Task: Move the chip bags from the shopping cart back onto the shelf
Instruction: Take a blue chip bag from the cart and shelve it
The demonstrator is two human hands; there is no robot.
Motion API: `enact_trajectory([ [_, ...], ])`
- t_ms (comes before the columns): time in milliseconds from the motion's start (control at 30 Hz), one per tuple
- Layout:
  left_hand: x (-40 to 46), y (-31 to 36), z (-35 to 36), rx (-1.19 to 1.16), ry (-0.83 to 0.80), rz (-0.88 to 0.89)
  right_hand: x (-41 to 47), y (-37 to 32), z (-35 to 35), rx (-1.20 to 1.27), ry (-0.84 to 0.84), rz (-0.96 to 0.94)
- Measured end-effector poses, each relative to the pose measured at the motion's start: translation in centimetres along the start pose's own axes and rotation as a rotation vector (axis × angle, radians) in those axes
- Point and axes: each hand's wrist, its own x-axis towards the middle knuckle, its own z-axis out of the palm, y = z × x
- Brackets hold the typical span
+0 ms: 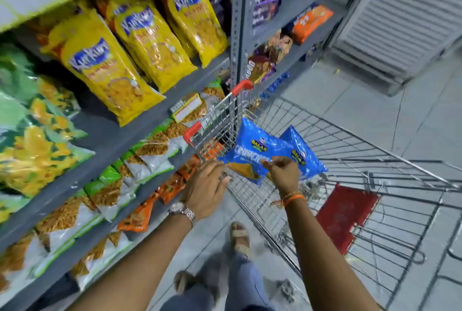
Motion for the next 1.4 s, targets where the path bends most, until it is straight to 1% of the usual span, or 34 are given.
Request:
enact_trajectory([
  [33, 0.3, -0.3, 1.1, 0.008, -0.007, 0.000, 0.9, 2.2, 0.3, -0.030, 0.011, 0.056],
  [100, 0.6, -1.0, 3.0, 0.022, -0.022, -0.008, 2.4, 5.5, 0.9, -0.094, -0.022, 0.154],
  [200, 0.4, -2.2, 5.3, 0.070, -0.011, 0.035, 4.3, 8.0, 2.0, -0.065, -0.078, 0.210],
  [367, 0.4, -3.3, 7.3, 0.079, 0.124, 0.066, 7.7, 10.1, 4.0, 0.101, -0.105, 0.170],
  [567, 0.5, -3.7, 8.3, 0.106, 0.233, 0.098, 10.6, 10.9, 5.4, 0.215, 0.012, 0.192],
  [667, 0.7, -4.0, 8.7, 0.107, 0.275, 0.115, 10.8, 10.4, 6.0, 0.302, 0.040, 0.185],
  [733, 0.8, -4.2, 8.8, 0.128, 0.283, 0.124, 10.7, 10.3, 6.2, 0.289, 0.069, 0.177],
  [833, 0.7, -4.3, 8.6, 0.151, 0.261, 0.137, 10.0, 10.1, 6.0, 0.170, 0.101, 0.116],
  [967, 0.8, -3.9, 7.7, 0.177, 0.199, 0.140, 8.8, 8.6, 5.6, 0.102, 0.070, 0.011],
  [1067, 0.9, -3.1, 6.5, 0.214, 0.126, 0.123, 7.3, 6.4, 4.8, 0.050, 0.065, -0.106],
  [1133, 0.9, -2.3, 5.1, 0.199, 0.114, 0.108, 6.1, 4.4, 4.0, 0.020, 0.058, -0.197],
  [1200, 0.6, -1.2, 2.7, 0.185, 0.149, 0.090, 4.7, 1.3, 2.9, 0.043, 0.032, -0.300],
  [1267, 0.5, -0.2, -0.4, 0.209, 0.225, 0.077, 3.1, -2.6, 1.9, 0.090, 0.006, -0.398],
  [1400, 0.3, 2.4, -8.0, 0.283, 0.461, 0.080, -0.3, -10.7, 0.5, 0.275, -0.110, -0.515],
])
